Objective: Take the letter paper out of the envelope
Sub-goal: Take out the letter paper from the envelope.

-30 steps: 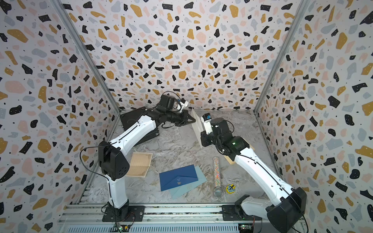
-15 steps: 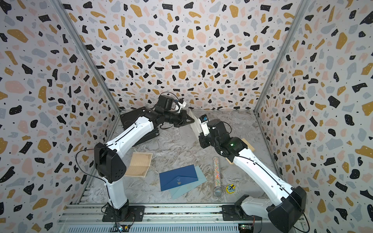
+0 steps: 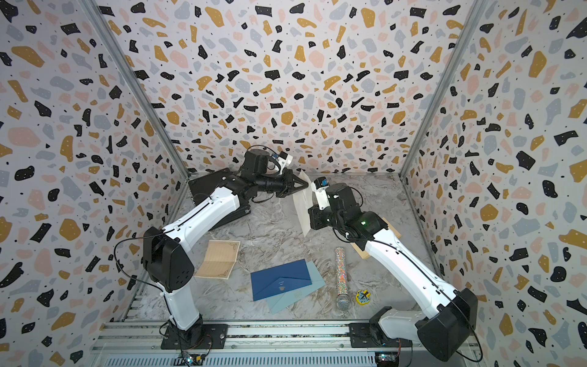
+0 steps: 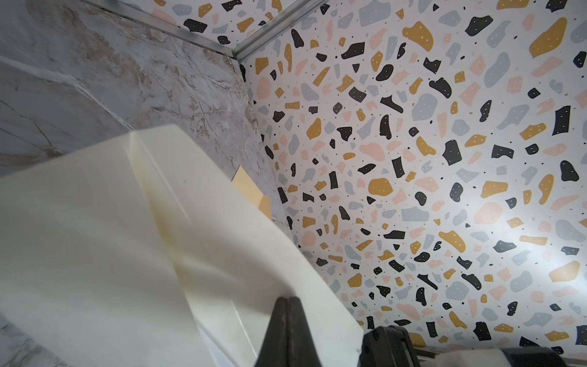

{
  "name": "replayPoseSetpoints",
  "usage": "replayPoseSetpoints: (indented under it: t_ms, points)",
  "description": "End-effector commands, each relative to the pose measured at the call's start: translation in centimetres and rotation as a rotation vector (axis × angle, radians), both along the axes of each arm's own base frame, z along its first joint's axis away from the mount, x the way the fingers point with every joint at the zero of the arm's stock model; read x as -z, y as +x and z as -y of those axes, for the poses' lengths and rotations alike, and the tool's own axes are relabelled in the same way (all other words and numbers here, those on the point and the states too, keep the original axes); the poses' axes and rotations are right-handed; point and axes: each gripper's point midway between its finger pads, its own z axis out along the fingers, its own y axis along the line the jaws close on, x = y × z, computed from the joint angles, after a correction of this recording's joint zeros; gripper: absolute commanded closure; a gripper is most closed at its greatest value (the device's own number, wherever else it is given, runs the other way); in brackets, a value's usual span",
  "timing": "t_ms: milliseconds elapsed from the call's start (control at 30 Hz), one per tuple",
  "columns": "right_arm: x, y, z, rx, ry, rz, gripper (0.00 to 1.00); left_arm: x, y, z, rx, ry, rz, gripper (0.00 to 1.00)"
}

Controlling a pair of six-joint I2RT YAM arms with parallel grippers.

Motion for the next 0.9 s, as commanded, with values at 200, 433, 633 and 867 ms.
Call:
replayPoseSetpoints:
  t_ms: [200, 433, 633, 867]
  points:
    - [-3.4, -0.7, -0.7, 0.000, 0.158, -0.035, 1.00, 3.1, 1.3, 0.2, -0.002, 0.046, 0.011, 1.00]
    - [-3.7, -0.9, -0.8, -0.010, 0.162, -0.038, 1.00, 4.4, 1.6, 0.0, -0.001, 0.091, -0.001, 1.00]
    - [-3.7, -1.0, -0.6, -0.014, 0.142, -0.033, 1.00, 5.4, 1.3, -0.4, 0.011, 0.151, -0.009, 1.00]
    - [-2.6, -1.0, 0.1, -0.015, 0.059, -0.038, 1.00, 6.0, 1.0, -1.6, 0.012, 0.259, 0.012, 1.00]
